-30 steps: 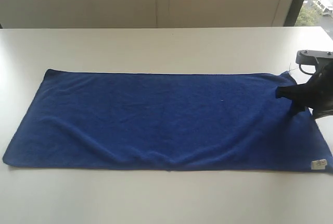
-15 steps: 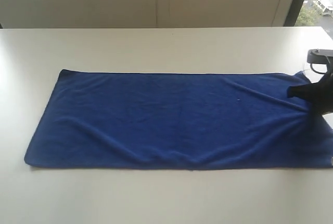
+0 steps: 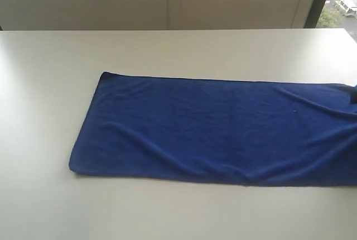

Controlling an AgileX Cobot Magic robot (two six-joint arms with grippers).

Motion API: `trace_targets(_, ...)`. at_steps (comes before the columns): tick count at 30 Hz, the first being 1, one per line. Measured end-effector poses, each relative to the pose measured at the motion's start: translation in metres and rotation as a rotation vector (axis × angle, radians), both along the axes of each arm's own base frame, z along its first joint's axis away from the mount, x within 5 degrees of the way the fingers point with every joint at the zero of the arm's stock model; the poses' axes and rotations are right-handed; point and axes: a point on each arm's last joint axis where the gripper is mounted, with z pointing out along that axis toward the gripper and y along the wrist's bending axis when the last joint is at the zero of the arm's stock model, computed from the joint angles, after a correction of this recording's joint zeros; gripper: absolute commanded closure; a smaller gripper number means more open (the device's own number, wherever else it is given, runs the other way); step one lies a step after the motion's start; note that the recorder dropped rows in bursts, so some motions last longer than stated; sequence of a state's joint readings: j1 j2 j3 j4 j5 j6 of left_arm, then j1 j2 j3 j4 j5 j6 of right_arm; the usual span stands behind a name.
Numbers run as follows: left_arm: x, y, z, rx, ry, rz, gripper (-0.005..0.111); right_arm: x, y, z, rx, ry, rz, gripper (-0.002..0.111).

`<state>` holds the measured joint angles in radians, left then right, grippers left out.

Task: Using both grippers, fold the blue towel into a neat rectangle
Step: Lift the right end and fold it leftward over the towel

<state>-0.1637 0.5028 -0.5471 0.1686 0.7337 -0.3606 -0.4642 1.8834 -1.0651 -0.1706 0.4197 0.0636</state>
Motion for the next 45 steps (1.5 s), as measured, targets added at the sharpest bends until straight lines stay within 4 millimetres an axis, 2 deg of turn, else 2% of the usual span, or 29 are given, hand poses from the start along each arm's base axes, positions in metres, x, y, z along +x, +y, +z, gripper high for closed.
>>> trace_targets(6,0.0,0.0,0.0,0.0,0.0,0.0,0.107,0.004,0.015,0.056,-0.075,-0.143,0.053,0.108)
trace_targets(12,0.0,0.0,0.0,0.0,0.0,0.0,0.107,0.012,0.047,0.115,-0.104,-0.245,0.127,0.108)
trace_targets(16,0.0,0.0,0.0,0.0,0.0,0.0,0.107,0.021,0.078,0.133,-0.079,-0.256,0.197,0.108)
trace_targets(17,0.0,0.0,0.0,0.0,0.0,0.0,0.107,0.026,0.097,0.138,-0.07,-0.255,0.248,0.108)
trace_targets(18,0.0,0.0,0.0,0.0,0.0,0.0,0.107,0.029,0.107,0.141,-0.066,-0.26,0.275,0.108)
trace_targets(19,0.0,0.0,0.0,0.0,0.0,0.0,0.107,0.034,0.128,0.147,-0.06,-0.274,0.334,0.108)
trace_targets(20,0.0,0.0,0.0,0.0,0.0,0.0,0.107,0.036,0.137,0.15,-0.058,-0.282,0.359,0.108)
trace_targets(21,0.0,0.0,0.0,0.0,0.0,0.0,0.107,0.039,0.159,0.158,-0.049,-0.31,0.412,0.108)
trace_targets(22,0.0,0.0,0.0,0.0,0.0,0.0,0.107,0.04,0.167,0.161,-0.043,-0.321,0.43,0.108)
trace_targets(23,0.0,0.0,0.0,0.0,0.0,0.0,0.107,0.043,0.186,0.165,-0.032,-0.339,0.475,0.108)
trace_targets(25,0.0,0.0,0.0,0.0,0.002,0.0,0.107,0.048,0.21,0.164,-0.017,-0.348,0.532,0.108)
trace_targets(32,0.0,0.0,0.0,0.0,0.002,0.0,0.107,0.055,0.27,0.168,0.04,-0.439,0.647,0.108)
trace_targets(40,0.0,0.0,0.0,0.0,0.002,0.0,0.107,0.05,0.309,0.194,0.079,-0.523,0.723,0.108)
trace_targets(45,0.0,0.0,0.0,0.0,0.002,0.0,0.107,0.053,0.336,0.186,0.113,-0.508,0.771,0.108)
